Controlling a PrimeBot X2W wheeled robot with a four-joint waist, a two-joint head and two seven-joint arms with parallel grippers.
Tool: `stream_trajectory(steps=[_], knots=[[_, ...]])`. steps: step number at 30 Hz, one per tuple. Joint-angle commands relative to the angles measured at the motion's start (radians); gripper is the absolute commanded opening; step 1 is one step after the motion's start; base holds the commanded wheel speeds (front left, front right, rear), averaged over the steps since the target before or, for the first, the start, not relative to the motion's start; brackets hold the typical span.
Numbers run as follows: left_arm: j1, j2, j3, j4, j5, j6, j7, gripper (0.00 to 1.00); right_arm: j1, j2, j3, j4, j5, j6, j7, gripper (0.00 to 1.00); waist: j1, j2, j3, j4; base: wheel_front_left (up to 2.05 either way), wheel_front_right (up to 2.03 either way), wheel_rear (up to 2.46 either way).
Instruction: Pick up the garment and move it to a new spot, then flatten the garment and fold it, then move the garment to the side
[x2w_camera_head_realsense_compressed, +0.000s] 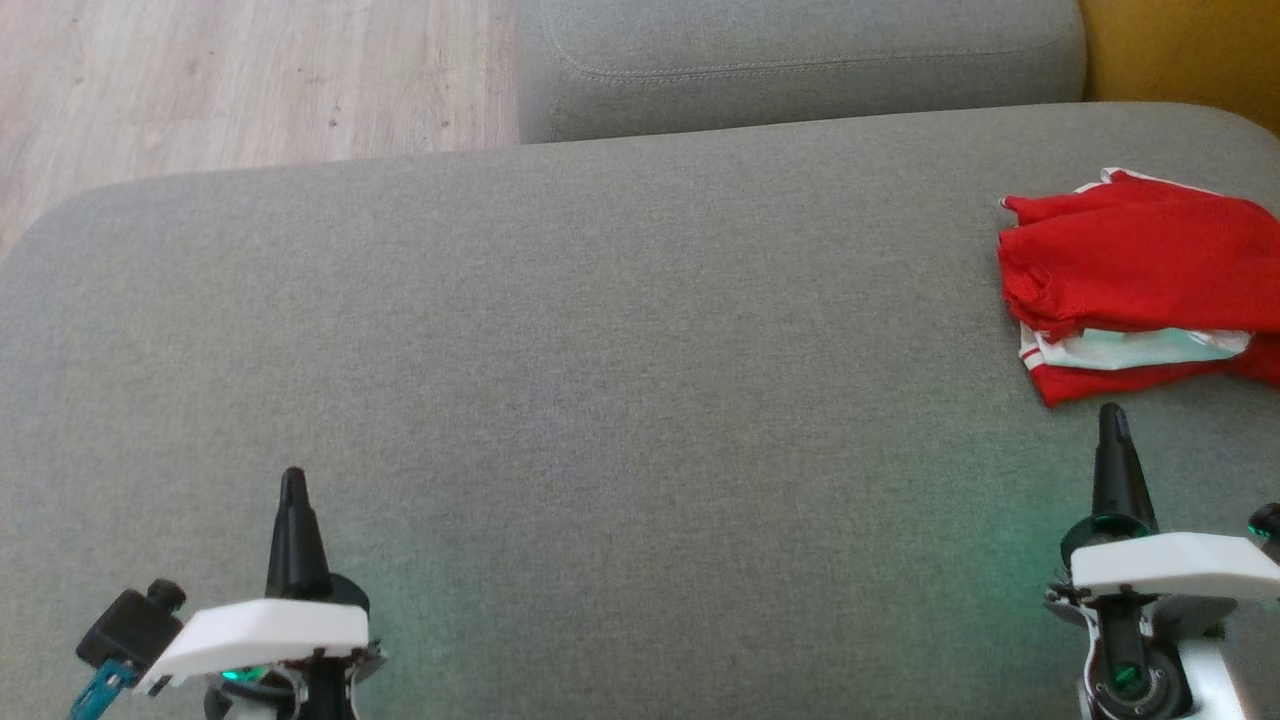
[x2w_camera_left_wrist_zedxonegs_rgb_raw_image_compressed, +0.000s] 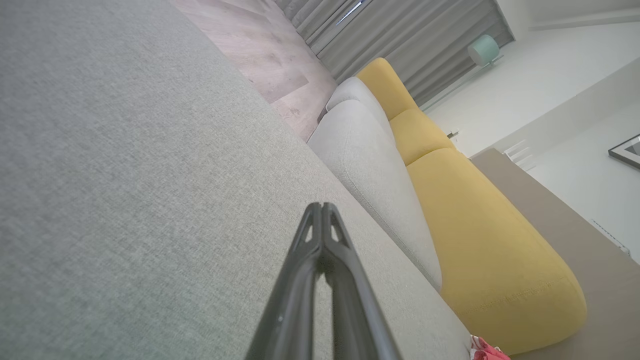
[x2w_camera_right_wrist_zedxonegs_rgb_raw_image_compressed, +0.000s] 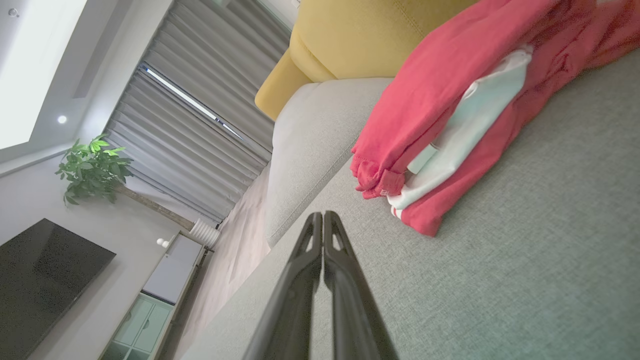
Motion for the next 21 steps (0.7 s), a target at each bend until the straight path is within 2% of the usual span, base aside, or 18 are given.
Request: stream_trajectory(steps=[1, 21], knots=[[-0.050, 0.013, 0.026, -0.028, -0.029, -0.009, 0.005, 0.00, -0.043, -0.012, 0.005, -0.031, 0.035, 0.000, 0.008, 0.00, 0.0000, 0.0000, -0.001, 0.000, 0.00, 0.00, 0.00], [-0.057, 0.014, 0.069, -0.021, -0.233, -0.016, 0.064, 0.00, -0.048, -0.013, -0.006, -0.027, 0.263, -0.001, 0.065, 0.00, 0.0000, 0.0000, -0.016, -0.003, 0.00, 0.00, 0.00]])
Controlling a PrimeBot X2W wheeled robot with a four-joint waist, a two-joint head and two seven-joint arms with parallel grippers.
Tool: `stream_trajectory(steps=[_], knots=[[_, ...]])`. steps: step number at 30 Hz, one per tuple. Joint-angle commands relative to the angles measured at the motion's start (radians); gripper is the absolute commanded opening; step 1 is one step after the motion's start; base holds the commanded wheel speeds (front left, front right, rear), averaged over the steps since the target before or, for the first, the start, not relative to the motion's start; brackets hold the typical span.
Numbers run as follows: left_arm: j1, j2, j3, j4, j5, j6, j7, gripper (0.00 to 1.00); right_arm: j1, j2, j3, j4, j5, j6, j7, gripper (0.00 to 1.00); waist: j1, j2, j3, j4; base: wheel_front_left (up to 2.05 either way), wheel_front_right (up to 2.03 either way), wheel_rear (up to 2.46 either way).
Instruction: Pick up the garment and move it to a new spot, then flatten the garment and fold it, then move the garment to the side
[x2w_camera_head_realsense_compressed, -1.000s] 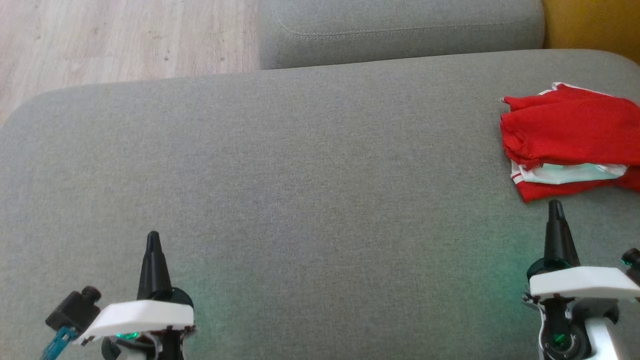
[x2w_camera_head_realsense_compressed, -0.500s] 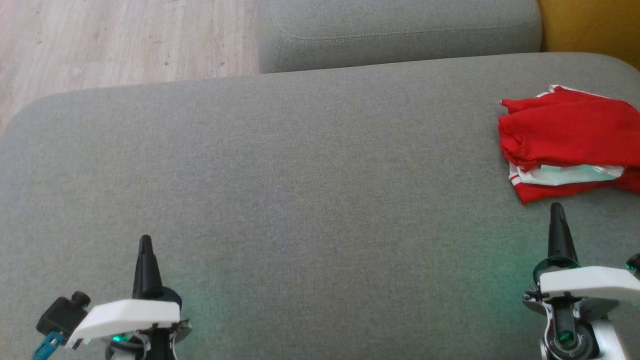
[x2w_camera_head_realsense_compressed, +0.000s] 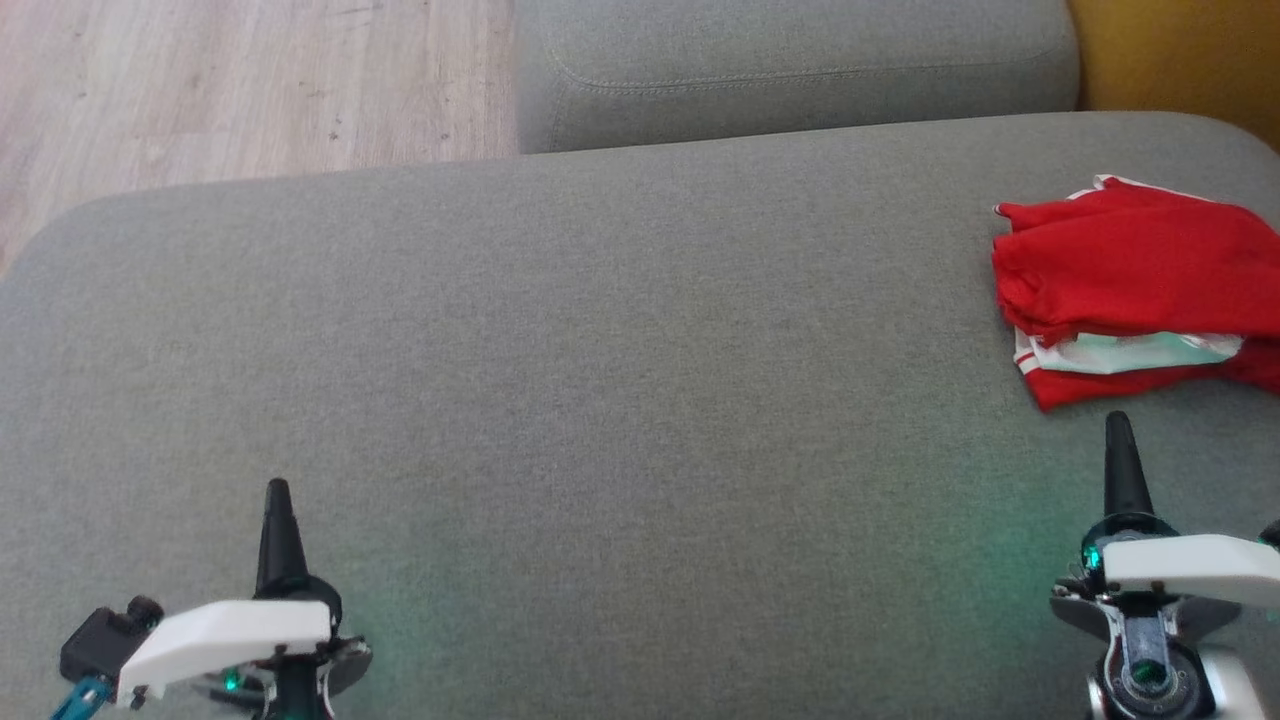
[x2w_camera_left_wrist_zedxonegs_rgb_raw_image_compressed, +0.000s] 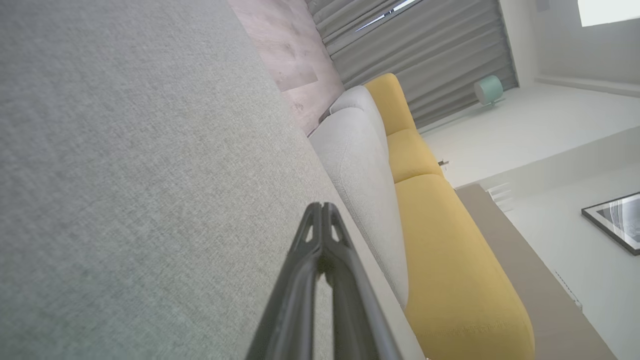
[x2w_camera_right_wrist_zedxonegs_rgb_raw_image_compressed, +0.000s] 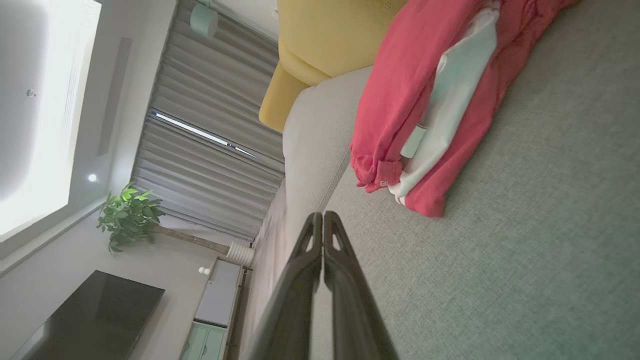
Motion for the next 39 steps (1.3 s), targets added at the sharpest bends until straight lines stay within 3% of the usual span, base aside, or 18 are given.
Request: stream_trajectory(steps=[1, 39], knots=[[-0.056, 0.013, 0.036, -0.025, -0.030, -0.009, 0.009, 0.00, -0.048, -0.013, 0.008, -0.031, 0.037, 0.000, 0.010, 0.00, 0.0000, 0.0000, -0.001, 0.000, 0.00, 0.00, 0.00], [-0.069, 0.012, 0.118, -0.013, -0.405, -0.024, 0.121, 0.00, -0.057, -0.013, -0.015, -0.024, 0.458, -0.001, 0.119, 0.00, 0.0000, 0.0000, -0.029, -0.005, 0.00, 0.00, 0.00]])
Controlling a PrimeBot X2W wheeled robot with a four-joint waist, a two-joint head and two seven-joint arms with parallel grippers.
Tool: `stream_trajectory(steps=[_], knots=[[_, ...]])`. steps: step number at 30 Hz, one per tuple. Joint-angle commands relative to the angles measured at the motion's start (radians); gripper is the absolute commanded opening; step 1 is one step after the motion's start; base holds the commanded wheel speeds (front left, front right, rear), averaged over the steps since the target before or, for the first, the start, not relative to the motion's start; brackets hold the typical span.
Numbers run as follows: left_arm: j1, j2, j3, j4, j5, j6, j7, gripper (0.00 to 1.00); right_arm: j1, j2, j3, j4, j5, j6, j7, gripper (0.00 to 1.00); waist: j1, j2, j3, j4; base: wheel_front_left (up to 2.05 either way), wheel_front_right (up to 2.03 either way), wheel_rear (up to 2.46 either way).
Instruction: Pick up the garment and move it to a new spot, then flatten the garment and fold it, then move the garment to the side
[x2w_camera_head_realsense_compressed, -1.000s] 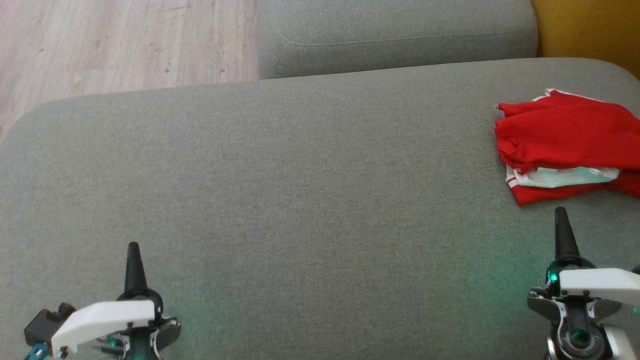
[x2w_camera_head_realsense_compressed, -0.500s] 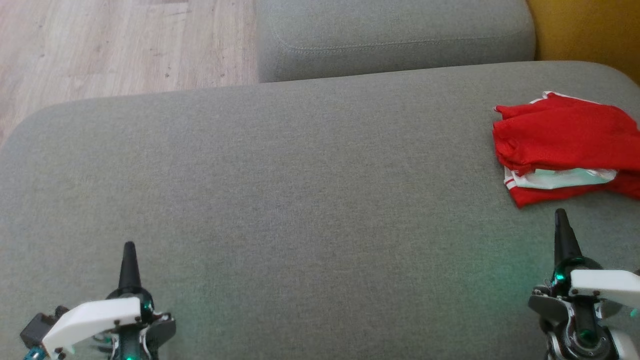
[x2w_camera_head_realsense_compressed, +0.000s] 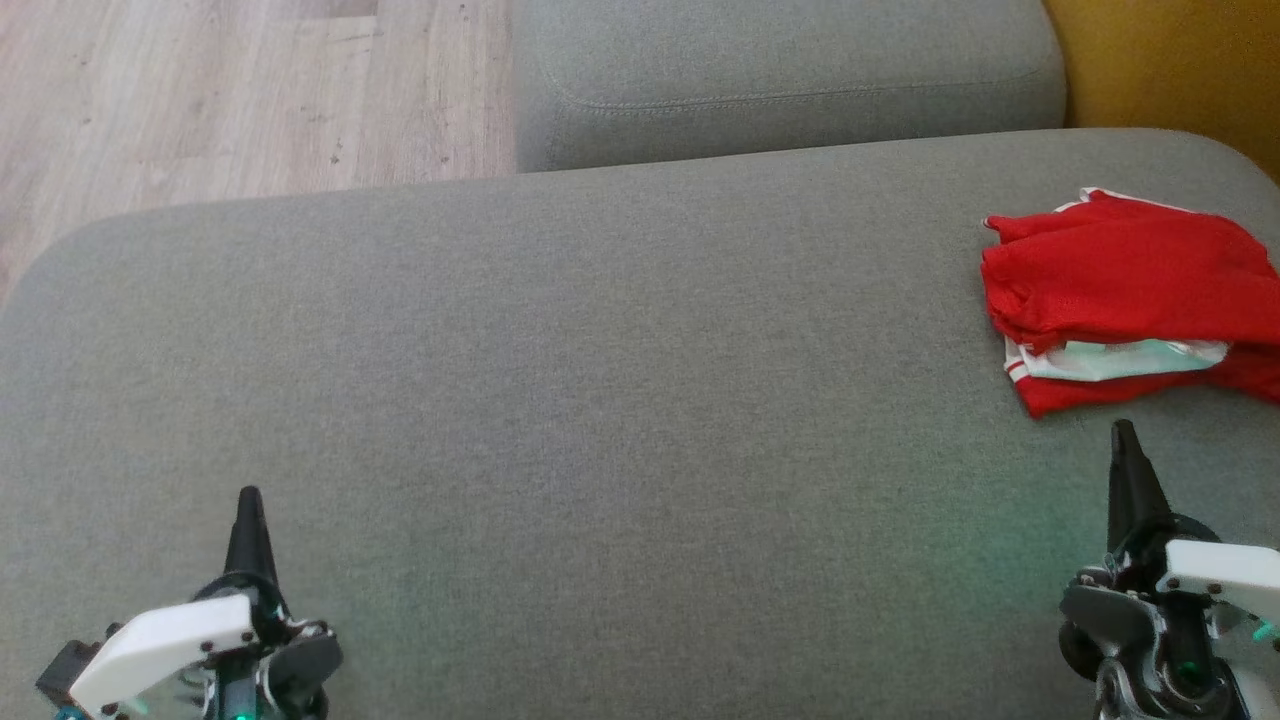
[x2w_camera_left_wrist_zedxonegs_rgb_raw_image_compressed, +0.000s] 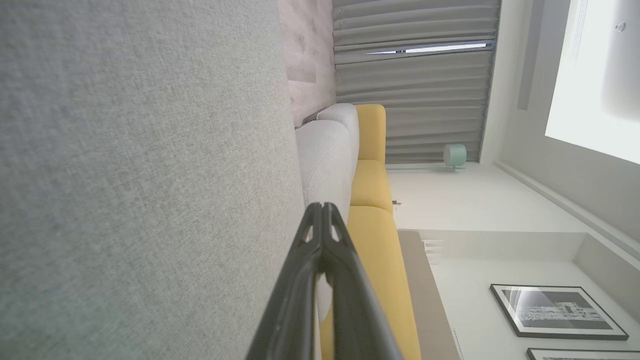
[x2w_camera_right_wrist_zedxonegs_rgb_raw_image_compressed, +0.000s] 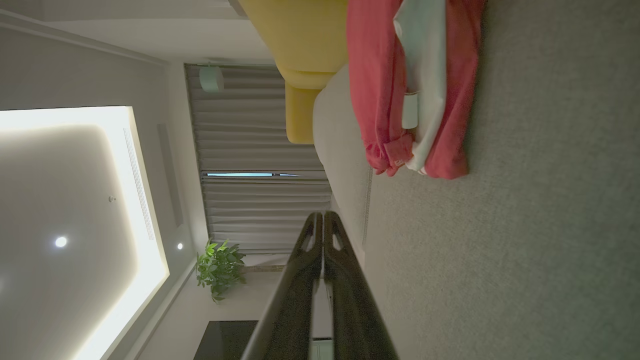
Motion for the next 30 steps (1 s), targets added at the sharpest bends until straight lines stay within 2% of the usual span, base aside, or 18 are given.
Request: stream_trajectory(steps=[1, 30], knots=[[-0.051, 0.013, 0.043, -0.028, -0.022, -0.006, 0.012, 0.00, -0.055, -0.013, 0.016, -0.029, 0.029, -0.001, 0.009, 0.00, 0.0000, 0.0000, -0.001, 0.000, 0.00, 0.00, 0.00], [-0.053, 0.009, 0.053, -0.027, -0.037, -0.007, 0.022, 0.00, -0.056, -0.011, 0.011, -0.029, 0.048, -0.001, 0.018, 0.00, 0.0000, 0.0000, -0.002, 0.000, 0.00, 0.00, 0.00]])
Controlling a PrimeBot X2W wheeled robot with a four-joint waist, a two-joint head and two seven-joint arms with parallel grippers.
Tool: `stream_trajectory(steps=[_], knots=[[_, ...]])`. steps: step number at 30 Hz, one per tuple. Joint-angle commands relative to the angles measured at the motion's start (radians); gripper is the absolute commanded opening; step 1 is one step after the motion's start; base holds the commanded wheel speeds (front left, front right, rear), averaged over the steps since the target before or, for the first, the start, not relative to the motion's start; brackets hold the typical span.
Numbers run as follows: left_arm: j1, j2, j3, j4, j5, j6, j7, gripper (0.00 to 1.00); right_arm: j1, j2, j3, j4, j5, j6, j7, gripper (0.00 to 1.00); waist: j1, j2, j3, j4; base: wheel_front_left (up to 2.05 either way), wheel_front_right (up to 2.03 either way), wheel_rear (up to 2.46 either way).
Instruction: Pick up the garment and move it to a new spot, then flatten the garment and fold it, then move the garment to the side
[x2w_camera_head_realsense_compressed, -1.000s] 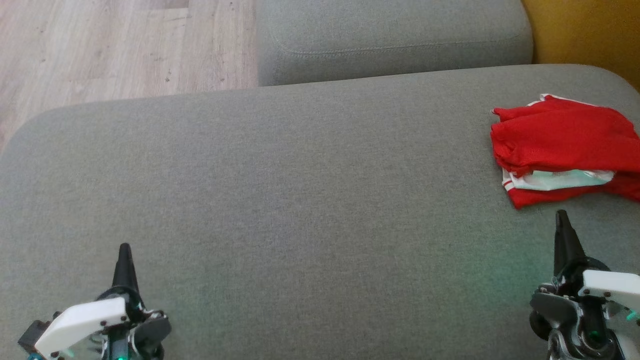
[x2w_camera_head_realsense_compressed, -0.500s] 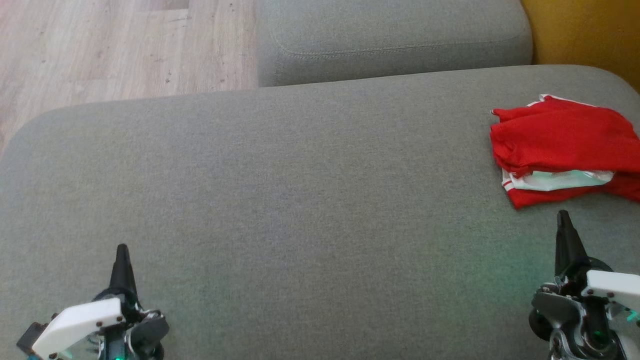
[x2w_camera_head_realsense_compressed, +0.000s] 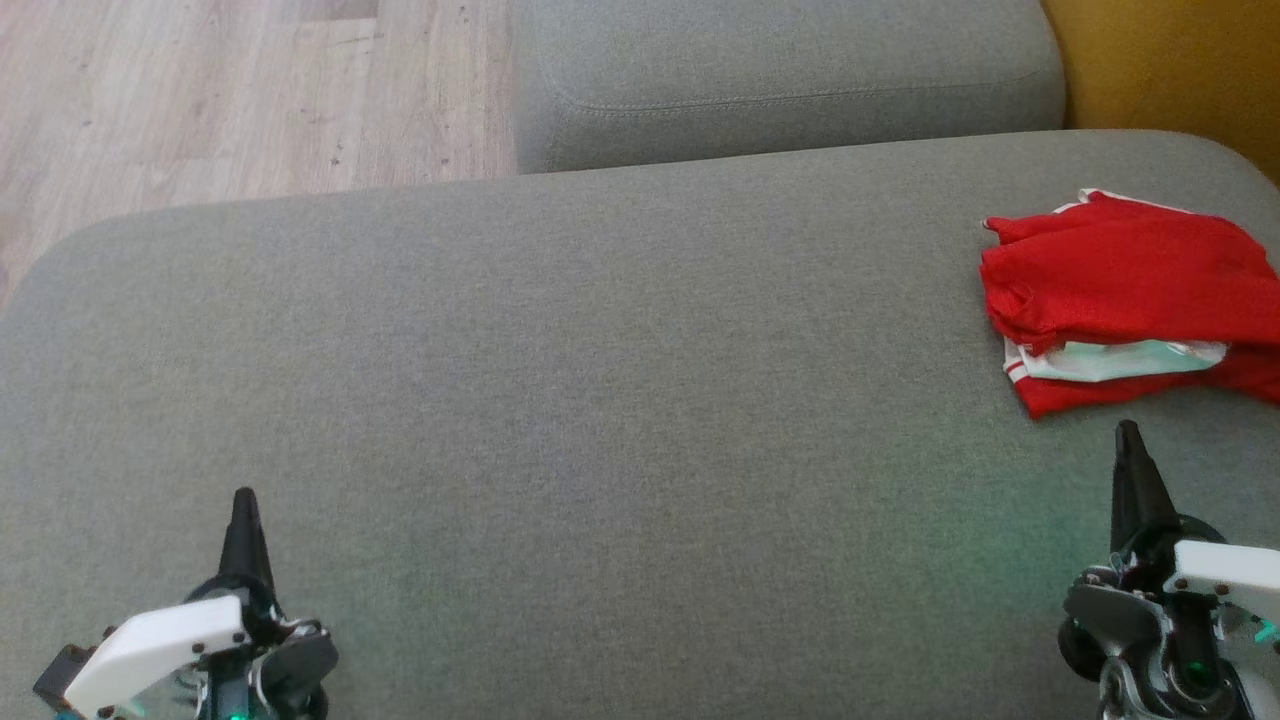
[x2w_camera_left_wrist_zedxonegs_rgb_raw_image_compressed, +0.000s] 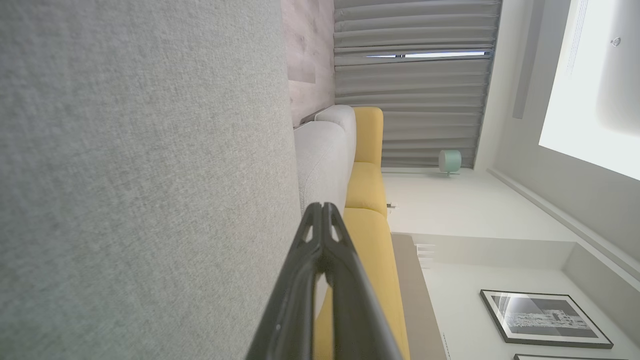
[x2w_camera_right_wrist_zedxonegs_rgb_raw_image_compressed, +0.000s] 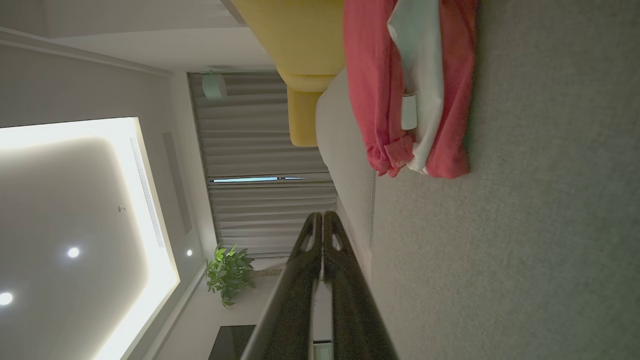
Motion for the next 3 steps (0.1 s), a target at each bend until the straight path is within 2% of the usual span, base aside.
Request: stream_trajectory(steps=[1, 3], knots=[[-0.052, 0.009, 0.036, -0.028, 0.001, -0.007, 0.007, 0.00, -0.055, -0.011, 0.020, -0.031, 0.004, -0.001, 0.007, 0.00, 0.0000, 0.0000, 0.000, 0.000, 0.00, 0.00, 0.00], [-0.052, 0.009, 0.037, -0.028, 0.001, -0.007, 0.007, 0.00, -0.055, -0.011, 0.020, -0.031, 0.004, -0.001, 0.008, 0.00, 0.0000, 0.0000, 0.000, 0.000, 0.00, 0.00, 0.00]])
